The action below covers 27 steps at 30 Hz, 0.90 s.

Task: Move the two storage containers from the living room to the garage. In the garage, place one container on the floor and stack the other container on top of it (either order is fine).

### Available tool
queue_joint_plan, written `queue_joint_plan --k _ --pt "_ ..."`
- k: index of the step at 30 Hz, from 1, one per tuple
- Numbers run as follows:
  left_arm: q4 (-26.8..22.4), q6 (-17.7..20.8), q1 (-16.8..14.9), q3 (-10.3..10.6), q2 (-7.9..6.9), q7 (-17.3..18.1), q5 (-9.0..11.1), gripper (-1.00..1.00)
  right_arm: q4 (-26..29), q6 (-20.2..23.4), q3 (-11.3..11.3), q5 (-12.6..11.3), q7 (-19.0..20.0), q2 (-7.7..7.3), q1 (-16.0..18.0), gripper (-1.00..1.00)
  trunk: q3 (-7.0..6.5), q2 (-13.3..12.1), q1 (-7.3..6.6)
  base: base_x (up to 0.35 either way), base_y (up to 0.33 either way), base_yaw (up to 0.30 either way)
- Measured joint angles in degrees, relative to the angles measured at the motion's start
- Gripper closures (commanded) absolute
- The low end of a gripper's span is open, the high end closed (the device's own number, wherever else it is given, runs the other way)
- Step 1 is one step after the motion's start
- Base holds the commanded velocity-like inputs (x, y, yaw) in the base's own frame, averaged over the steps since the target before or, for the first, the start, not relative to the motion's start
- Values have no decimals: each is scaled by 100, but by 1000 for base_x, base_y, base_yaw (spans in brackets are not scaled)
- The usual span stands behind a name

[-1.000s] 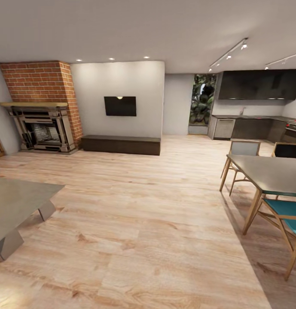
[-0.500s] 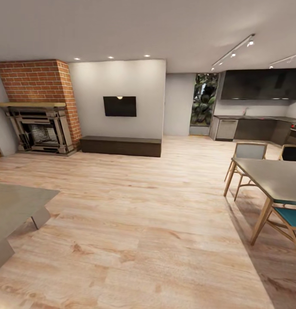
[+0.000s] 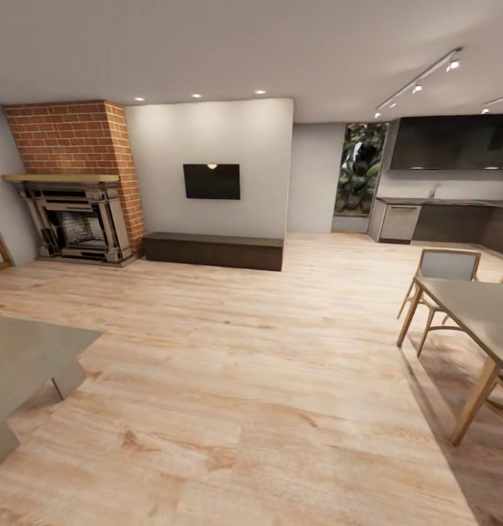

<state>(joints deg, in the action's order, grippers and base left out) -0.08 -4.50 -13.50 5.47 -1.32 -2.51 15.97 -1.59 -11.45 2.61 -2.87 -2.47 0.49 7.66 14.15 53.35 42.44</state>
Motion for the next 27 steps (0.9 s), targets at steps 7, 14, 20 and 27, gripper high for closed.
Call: queue_joint_plan --k 7,14,20,27 --pt "-1 0 0 1 0 0 0 -100 0 0 0 0 -2 -3 0 -100 0 0 0 326 0 0" --pt "1 0 0 1 0 0 0 -100 0 -1 0 0 -2 -6 0 -100 0 0 0 326 0 0" --pt "0 0 0 1 0 0 0 -100 0 -1 0 0 -2 -6 0 -100 0 0 0 326 0 0" --pt "1 0 0 1 0 0 0 -100 0 0 0 0 -2 -6 0 -100 0 0 0 326 0 0"
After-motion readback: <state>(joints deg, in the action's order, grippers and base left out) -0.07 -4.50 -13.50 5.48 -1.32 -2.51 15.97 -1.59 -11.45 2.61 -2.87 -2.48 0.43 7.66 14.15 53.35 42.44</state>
